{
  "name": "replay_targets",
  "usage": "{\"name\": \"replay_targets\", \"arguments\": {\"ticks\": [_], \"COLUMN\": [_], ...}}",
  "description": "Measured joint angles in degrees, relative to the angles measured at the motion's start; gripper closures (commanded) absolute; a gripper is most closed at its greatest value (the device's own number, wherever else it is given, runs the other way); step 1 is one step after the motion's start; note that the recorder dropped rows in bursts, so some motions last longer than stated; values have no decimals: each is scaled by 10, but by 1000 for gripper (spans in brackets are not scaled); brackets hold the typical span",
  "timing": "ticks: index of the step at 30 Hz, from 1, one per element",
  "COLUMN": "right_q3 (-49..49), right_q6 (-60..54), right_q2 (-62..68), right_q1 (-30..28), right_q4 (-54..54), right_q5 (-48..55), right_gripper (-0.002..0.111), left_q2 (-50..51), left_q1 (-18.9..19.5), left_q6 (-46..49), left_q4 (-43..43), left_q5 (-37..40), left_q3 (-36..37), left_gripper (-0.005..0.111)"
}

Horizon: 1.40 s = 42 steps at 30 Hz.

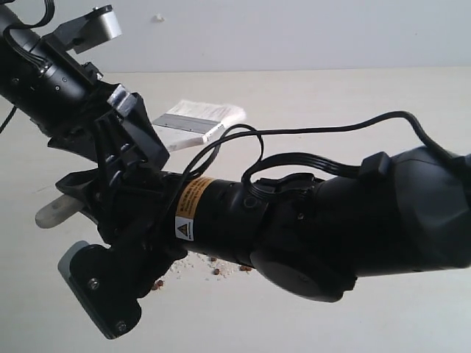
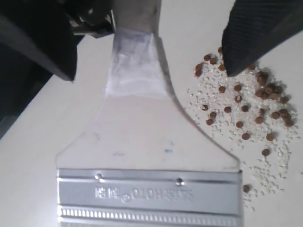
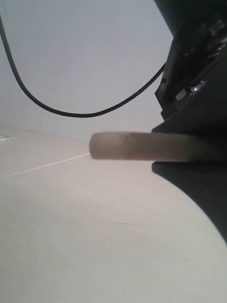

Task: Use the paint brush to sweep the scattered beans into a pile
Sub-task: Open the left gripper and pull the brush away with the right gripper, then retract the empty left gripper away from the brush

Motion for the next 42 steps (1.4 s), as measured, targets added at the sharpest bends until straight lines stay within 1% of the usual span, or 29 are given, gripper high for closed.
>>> {"name": "replay_targets", "arguments": {"ticks": [3, 8, 11, 12, 13, 14, 15, 16, 17, 18, 19, 20, 22, 24, 25, 27, 28, 30, 32, 34, 37, 42], "right_q3": [0, 0, -1, -2, -3, -3, -3, -3, -3, -3, -3, -3, -3, -3, -3, -3, -3, -3, -3, -3, -3, -3], "right_q6": [0, 41, 73, 87, 105, 105, 104, 102, 98, 96, 96, 96, 106, 121, 122, 126, 127, 127, 136, 158, 188, 199], "right_q2": [0, -15, -47, -59, -90, -106, -123, -140, -162, -185, -214, -231, -277, -315, -324, -337, -341, -344, -344, -344, -344, -344], "right_q1": [0, -5, -7, -7, -7, -7, -10, -15, -25, -39, -59, -71, -107, -158, -179, -207, -213, -215, -215, -215, -215, -215], "right_q4": [22, 74, 99, 114, 169, 197, 233, 268, 318, 367, 425, 446, 479, 488, 489, 490, 490, 495, 504, 516, 534, 546], "right_q5": [-1, 0, 11, 20, 40, 48, 57, 67, 77, 84, 99, 112, 162, 253, 288, 336, 345, 359, 362, 354, 336, 327], "right_gripper": [108, 108, 108, 108, 108, 108, 108, 108, 108, 108, 108, 108, 108, 108, 108, 108, 108, 108, 108, 108, 108, 108], "left_q2": [-7, -60, -87, -91, -96, -96, -96, -97, -97, -97, -97, -97, -101, -129, -148, -197, -229, -288, -355, -395, -461, -560], "left_q1": [0, 0, 11, 16, 28, 31, 35, 37, 39, 39, 39, 39, 39, 23, 10, -31, -57, -96, -128, -144, -165, -190], "left_q6": [0, 12, 17, 17, 18, 18, 18, 16, 7, -4, -11, -13, -7, 34, 56, 100, 113, 122, 123, 123, 123, 122], "left_q4": [19, 69, 97, 104, 116, 118, 119, 117, 108, 95, 79, 73, 52, 9, -12, -42, -47, -52, -54, -55, -55, -56], "left_q5": [-22, -82, -120, -129, -140, -143, -152, -164, -187, -211, -242, -253, -303, -405, -446, -540, -588, -654, -698, -719, -749, -802], "left_q3": [-11, -22, -24, -24, -24, -24, -22, -16, -4, 14, 40, 51, 94, 159, 189, 252, 287, 345, 402, 434, 483, 557], "left_gripper": [27, 27, 27, 30, 34, 41, 51, 69, 95, 105, 104, 104, 104, 104, 104, 104, 104, 104, 104, 104, 104, 104]}}
